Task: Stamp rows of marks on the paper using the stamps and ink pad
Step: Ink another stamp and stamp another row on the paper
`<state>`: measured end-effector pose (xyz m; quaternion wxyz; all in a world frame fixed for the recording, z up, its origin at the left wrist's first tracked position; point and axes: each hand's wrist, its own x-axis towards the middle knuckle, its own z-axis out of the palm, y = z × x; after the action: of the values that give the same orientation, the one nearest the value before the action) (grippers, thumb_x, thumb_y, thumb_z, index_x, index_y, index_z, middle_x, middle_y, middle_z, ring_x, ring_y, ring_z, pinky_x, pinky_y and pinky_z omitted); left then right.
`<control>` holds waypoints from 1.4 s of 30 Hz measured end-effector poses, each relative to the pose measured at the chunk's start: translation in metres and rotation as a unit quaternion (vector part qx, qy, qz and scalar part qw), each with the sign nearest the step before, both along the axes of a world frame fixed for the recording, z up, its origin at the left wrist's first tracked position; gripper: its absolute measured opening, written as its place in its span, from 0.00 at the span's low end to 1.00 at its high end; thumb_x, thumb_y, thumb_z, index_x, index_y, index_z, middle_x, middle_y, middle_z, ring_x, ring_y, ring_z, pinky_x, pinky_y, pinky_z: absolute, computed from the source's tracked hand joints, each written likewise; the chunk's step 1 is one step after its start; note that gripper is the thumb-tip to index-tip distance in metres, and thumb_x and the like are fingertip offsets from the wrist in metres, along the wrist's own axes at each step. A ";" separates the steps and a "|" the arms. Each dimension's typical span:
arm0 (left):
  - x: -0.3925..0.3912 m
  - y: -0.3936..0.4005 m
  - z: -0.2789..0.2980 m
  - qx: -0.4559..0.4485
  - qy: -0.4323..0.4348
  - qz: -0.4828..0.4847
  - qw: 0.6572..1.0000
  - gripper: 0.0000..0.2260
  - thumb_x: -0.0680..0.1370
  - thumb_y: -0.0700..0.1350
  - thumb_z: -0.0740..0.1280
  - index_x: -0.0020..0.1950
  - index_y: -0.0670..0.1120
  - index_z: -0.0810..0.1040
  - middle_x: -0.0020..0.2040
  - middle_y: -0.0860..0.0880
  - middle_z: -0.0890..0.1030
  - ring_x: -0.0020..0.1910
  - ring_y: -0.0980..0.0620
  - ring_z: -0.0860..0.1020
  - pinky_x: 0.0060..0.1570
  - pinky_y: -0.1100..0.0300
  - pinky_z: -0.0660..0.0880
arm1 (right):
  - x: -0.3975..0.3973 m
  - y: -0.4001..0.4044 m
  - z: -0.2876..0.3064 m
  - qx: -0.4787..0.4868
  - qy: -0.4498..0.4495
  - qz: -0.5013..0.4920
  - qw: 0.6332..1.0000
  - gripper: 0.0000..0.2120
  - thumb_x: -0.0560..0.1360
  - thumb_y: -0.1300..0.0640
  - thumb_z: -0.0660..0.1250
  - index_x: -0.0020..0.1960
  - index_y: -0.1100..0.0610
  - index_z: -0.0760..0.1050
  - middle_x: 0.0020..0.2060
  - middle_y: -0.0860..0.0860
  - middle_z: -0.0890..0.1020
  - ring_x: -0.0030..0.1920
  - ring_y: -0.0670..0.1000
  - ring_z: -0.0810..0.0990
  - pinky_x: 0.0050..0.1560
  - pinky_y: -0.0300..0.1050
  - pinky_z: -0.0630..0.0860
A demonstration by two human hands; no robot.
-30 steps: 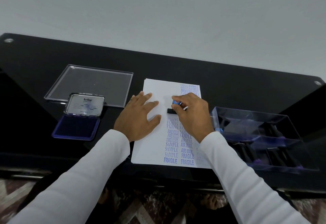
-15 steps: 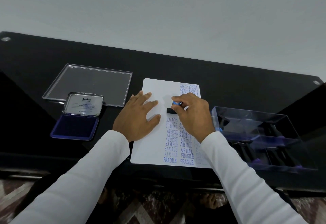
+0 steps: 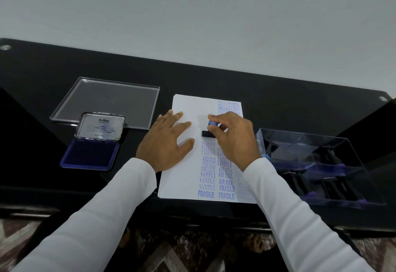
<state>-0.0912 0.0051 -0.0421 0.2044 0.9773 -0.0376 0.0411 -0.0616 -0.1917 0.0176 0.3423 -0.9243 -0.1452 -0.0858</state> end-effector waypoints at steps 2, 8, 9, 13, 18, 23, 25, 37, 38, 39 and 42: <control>0.000 0.000 0.000 0.002 0.000 -0.001 1.000 0.32 0.76 0.69 0.51 0.77 0.57 0.66 0.81 0.54 0.58 0.81 0.49 0.52 0.76 0.52 0.45 | 0.000 0.000 0.001 0.000 -0.002 0.001 1.000 0.14 0.76 0.55 0.72 0.61 0.55 0.82 0.54 0.50 0.84 0.47 0.43 0.78 0.54 0.32 0.72; 0.000 0.001 -0.001 0.000 -0.003 -0.001 1.000 0.32 0.77 0.69 0.51 0.77 0.57 0.67 0.81 0.54 0.59 0.81 0.49 0.52 0.77 0.50 0.47 | -0.001 -0.002 0.000 0.004 -0.002 0.003 1.000 0.11 0.75 0.57 0.73 0.57 0.55 0.84 0.51 0.49 0.84 0.44 0.45 0.81 0.51 0.33 0.75; 0.000 0.001 -0.001 0.000 -0.003 -0.002 1.000 0.32 0.77 0.69 0.52 0.77 0.57 0.67 0.81 0.54 0.59 0.81 0.49 0.52 0.77 0.50 0.47 | -0.001 -0.002 0.000 0.006 -0.003 0.005 1.000 0.10 0.75 0.57 0.74 0.56 0.55 0.84 0.50 0.49 0.84 0.43 0.46 0.81 0.50 0.33 0.75; -0.001 0.001 -0.001 -0.002 -0.005 -0.003 1.000 0.31 0.77 0.69 0.52 0.77 0.57 0.67 0.81 0.54 0.58 0.81 0.49 0.52 0.77 0.51 0.46 | -0.001 -0.003 -0.001 0.009 -0.013 0.010 1.000 0.08 0.74 0.58 0.74 0.53 0.56 0.84 0.48 0.49 0.84 0.41 0.46 0.81 0.51 0.40 0.79; -0.001 0.001 -0.001 -0.005 -0.014 -0.007 1.000 0.30 0.78 0.68 0.54 0.76 0.56 0.68 0.81 0.53 0.59 0.81 0.49 0.52 0.76 0.52 0.45 | -0.002 -0.002 0.001 0.006 0.000 0.008 1.000 0.10 0.75 0.57 0.73 0.56 0.56 0.84 0.50 0.49 0.84 0.43 0.46 0.81 0.50 0.36 0.78; 0.000 0.001 -0.002 0.000 -0.015 -0.006 1.000 0.29 0.79 0.67 0.54 0.77 0.57 0.67 0.81 0.53 0.59 0.81 0.49 0.52 0.76 0.53 0.44 | -0.003 0.000 0.000 -0.002 0.006 -0.002 1.000 0.13 0.77 0.55 0.71 0.61 0.55 0.82 0.54 0.49 0.83 0.45 0.44 0.79 0.51 0.28 0.71; 0.000 0.001 -0.002 -0.003 -0.014 -0.006 1.000 0.30 0.78 0.68 0.53 0.76 0.57 0.68 0.81 0.53 0.59 0.81 0.49 0.53 0.77 0.51 0.46 | -0.003 0.000 0.000 -0.001 0.005 -0.005 1.000 0.14 0.77 0.55 0.71 0.61 0.55 0.82 0.54 0.49 0.83 0.46 0.43 0.79 0.49 0.23 0.67; -0.001 0.001 -0.001 -0.004 -0.012 -0.007 1.000 0.30 0.78 0.68 0.53 0.77 0.57 0.67 0.81 0.53 0.59 0.81 0.50 0.52 0.76 0.53 0.44 | -0.003 -0.001 -0.001 0.005 -0.012 0.001 1.000 0.09 0.75 0.59 0.74 0.54 0.55 0.84 0.48 0.49 0.84 0.41 0.47 0.81 0.44 0.23 0.69; -0.001 0.001 -0.001 -0.004 -0.014 -0.008 1.000 0.29 0.79 0.67 0.54 0.77 0.57 0.67 0.81 0.53 0.59 0.81 0.50 0.52 0.76 0.54 0.43 | -0.003 -0.001 -0.001 0.005 -0.012 0.001 1.000 0.09 0.75 0.59 0.74 0.55 0.55 0.84 0.48 0.49 0.84 0.41 0.46 0.81 0.44 0.22 0.68; -0.001 0.001 -0.001 -0.003 -0.016 -0.007 1.000 0.28 0.80 0.67 0.55 0.77 0.56 0.67 0.81 0.53 0.59 0.81 0.50 0.52 0.75 0.54 0.42 | -0.003 -0.001 -0.001 0.005 -0.011 0.000 1.000 0.09 0.75 0.58 0.73 0.55 0.55 0.84 0.49 0.49 0.84 0.41 0.46 0.80 0.44 0.22 0.68; -0.001 0.000 0.000 -0.002 -0.020 -0.005 1.000 0.26 0.81 0.64 0.58 0.77 0.56 0.67 0.81 0.53 0.58 0.81 0.50 0.51 0.74 0.56 0.41 | -0.002 -0.001 -0.001 0.002 -0.004 -0.002 1.000 0.10 0.75 0.57 0.73 0.57 0.55 0.84 0.50 0.49 0.84 0.42 0.45 0.80 0.44 0.21 0.67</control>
<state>-0.0925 0.0055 -0.0424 0.2059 0.9757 -0.0464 0.0594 -0.0639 -0.1923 0.0167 0.3437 -0.9236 -0.1440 -0.0902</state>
